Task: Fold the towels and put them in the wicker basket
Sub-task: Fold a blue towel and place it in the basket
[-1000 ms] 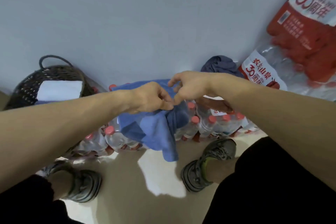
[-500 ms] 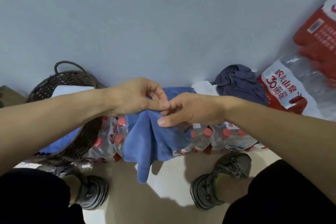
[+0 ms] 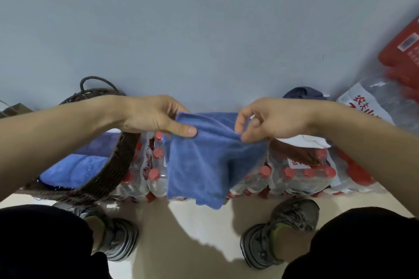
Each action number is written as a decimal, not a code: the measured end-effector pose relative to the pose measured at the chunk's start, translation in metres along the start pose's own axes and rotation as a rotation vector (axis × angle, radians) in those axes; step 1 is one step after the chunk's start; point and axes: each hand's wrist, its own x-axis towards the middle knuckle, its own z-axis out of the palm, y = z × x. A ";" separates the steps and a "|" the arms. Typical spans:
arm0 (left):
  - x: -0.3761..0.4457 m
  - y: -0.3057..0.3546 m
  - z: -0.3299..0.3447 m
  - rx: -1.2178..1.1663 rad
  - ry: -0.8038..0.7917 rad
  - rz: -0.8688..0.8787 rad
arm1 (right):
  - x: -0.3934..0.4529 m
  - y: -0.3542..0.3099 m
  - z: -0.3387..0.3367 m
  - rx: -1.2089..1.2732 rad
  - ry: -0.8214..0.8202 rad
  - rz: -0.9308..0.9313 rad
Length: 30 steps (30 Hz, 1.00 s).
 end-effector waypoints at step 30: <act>-0.024 -0.014 -0.047 0.000 -0.003 -0.237 | -0.008 0.023 -0.019 0.372 0.226 0.318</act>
